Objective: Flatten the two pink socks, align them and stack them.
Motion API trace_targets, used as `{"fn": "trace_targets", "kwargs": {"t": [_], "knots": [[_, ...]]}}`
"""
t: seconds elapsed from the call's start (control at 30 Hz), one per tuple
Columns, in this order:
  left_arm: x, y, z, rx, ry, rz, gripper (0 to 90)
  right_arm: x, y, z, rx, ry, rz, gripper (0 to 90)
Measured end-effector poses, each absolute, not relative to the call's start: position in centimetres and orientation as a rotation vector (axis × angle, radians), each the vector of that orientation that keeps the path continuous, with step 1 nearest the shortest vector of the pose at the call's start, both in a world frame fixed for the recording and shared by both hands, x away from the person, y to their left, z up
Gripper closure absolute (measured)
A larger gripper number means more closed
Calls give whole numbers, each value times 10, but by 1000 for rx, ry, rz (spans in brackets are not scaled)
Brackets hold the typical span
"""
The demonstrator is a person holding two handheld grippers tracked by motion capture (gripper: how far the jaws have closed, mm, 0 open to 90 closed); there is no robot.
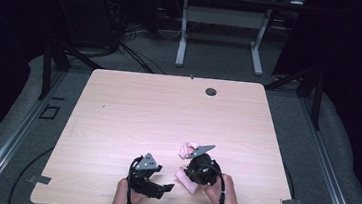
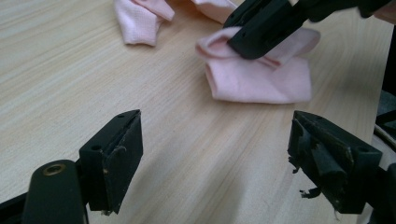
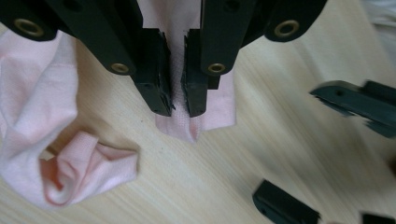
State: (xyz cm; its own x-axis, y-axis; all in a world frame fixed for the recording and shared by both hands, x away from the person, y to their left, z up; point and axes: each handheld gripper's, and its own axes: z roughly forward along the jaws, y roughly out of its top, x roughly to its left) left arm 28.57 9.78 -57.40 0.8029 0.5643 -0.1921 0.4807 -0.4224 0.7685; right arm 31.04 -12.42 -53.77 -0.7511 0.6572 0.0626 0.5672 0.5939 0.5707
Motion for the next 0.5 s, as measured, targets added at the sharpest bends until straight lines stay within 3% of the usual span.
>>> {"fn": "trace_targets", "kwargs": {"t": [0.2, 0.3, 0.43, 0.5], "knots": [[290, 89, -572, 2066, 745, 100, 220, 310, -145, -528, 1102, 2648, 1104, 815], [294, 83, -569, 2027, 743, 59, 288, 309, -148, -527, 1106, 2633, 1142, 814], [300, 75, -567, 1988, 731, 3, 482, 307, -147, -529, 1107, 2635, 1188, 814], [302, 71, -567, 1992, 738, -3, 660, 307, -146, -531, 1105, 2632, 1203, 814]]}}
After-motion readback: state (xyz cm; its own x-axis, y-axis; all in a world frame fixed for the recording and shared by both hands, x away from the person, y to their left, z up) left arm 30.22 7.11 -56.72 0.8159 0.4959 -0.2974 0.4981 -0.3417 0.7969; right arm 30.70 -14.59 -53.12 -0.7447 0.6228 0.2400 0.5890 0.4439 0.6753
